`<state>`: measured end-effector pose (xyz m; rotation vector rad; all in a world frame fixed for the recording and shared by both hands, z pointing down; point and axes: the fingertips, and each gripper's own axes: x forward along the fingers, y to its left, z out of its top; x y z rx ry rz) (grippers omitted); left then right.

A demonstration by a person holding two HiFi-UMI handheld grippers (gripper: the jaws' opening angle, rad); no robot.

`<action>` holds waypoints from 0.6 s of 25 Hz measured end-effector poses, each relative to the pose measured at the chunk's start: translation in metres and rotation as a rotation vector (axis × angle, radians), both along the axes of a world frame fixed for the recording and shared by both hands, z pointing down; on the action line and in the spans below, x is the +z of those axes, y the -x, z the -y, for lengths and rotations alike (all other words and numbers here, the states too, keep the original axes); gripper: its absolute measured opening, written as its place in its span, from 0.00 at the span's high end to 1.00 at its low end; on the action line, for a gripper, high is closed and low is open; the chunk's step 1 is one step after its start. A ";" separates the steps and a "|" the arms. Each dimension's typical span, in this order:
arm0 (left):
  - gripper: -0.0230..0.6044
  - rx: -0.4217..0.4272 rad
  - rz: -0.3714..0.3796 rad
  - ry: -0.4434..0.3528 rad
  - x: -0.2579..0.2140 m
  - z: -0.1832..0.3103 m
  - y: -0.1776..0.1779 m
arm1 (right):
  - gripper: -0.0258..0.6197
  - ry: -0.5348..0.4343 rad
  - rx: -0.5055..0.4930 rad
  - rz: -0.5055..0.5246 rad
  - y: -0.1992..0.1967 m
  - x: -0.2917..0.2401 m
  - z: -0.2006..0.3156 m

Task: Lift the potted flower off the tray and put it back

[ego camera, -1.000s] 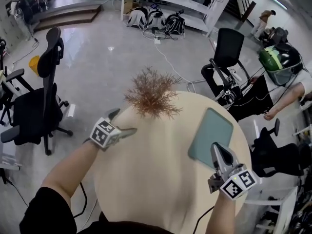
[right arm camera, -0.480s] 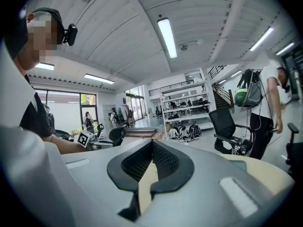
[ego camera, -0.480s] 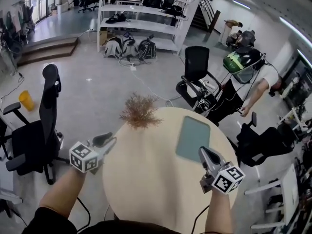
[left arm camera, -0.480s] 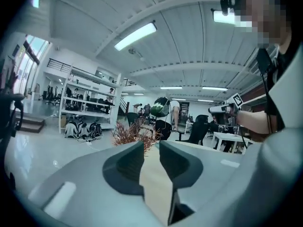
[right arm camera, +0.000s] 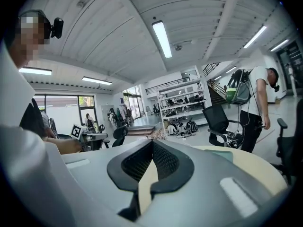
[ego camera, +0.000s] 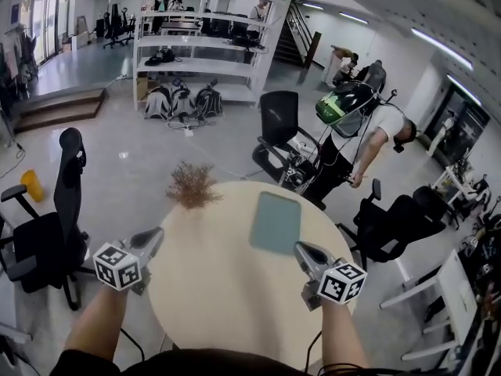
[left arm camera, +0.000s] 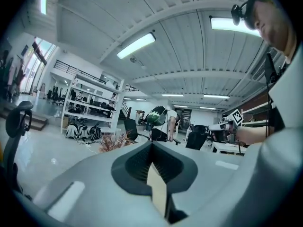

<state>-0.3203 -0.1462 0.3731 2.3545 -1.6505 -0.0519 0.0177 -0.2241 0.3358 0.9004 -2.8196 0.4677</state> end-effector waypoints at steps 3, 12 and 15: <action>0.97 0.016 -0.022 -0.024 -0.019 -0.002 -0.033 | 0.94 -0.016 0.031 0.019 -0.029 -0.010 -0.004; 0.97 0.168 -0.044 -0.068 -0.075 0.015 -0.149 | 0.94 -0.058 0.090 0.049 -0.105 -0.045 -0.026; 0.97 0.222 -0.073 -0.069 -0.082 0.019 -0.180 | 0.94 -0.068 0.107 0.044 -0.124 -0.048 -0.032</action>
